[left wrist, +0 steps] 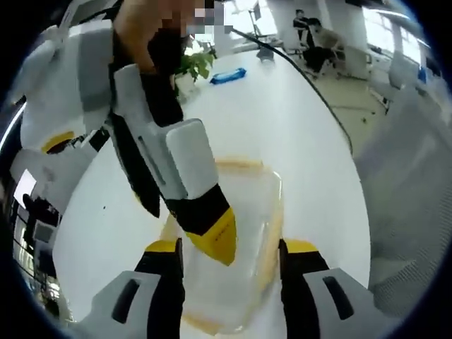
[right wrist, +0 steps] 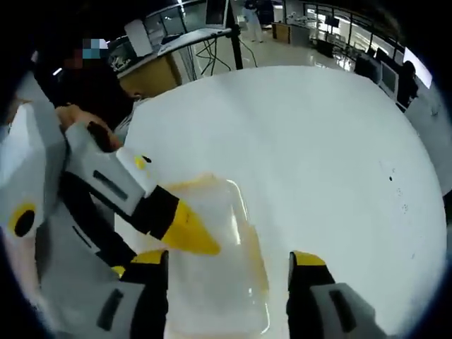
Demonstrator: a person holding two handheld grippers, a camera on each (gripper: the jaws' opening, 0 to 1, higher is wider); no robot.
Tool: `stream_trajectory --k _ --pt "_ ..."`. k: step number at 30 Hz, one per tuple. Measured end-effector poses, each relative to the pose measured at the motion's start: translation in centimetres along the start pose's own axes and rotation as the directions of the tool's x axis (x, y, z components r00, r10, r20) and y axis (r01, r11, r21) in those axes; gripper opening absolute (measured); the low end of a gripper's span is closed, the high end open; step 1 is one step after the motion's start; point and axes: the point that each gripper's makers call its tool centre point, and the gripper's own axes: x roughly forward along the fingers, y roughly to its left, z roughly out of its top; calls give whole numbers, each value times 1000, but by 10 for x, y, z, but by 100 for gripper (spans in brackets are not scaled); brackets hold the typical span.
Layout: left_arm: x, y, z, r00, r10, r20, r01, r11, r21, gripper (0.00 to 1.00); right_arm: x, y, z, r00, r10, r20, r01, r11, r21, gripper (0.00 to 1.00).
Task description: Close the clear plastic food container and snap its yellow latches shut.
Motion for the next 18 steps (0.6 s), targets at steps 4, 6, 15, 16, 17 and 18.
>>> stream_trajectory --k 4,6,15,16,17,18 --pt "-8 1 4 1000 29 3 -29 999 23 55 -7 -1 -4 999 -33 23 32 999 10 67" --pt "-11 7 3 999 52 6 -52 999 13 58 -11 -2 -7 998 -57 32 56 998 23 67" --pt "-26 21 -15 993 117 -8 -117 982 -150 68 -28 -4 -25 986 -139 88 119 974 193 67" --pt "-27 22 -19 993 118 -14 -119 980 -157 68 -30 -4 -27 984 -150 98 126 968 215 66" --pt "-26 22 -22 993 116 -21 -118 980 -162 68 -31 -3 -29 983 -152 105 125 965 229 66" --pt "-27 22 -26 993 115 -28 -118 978 -173 68 -32 -1 -31 981 -157 118 121 957 263 66"
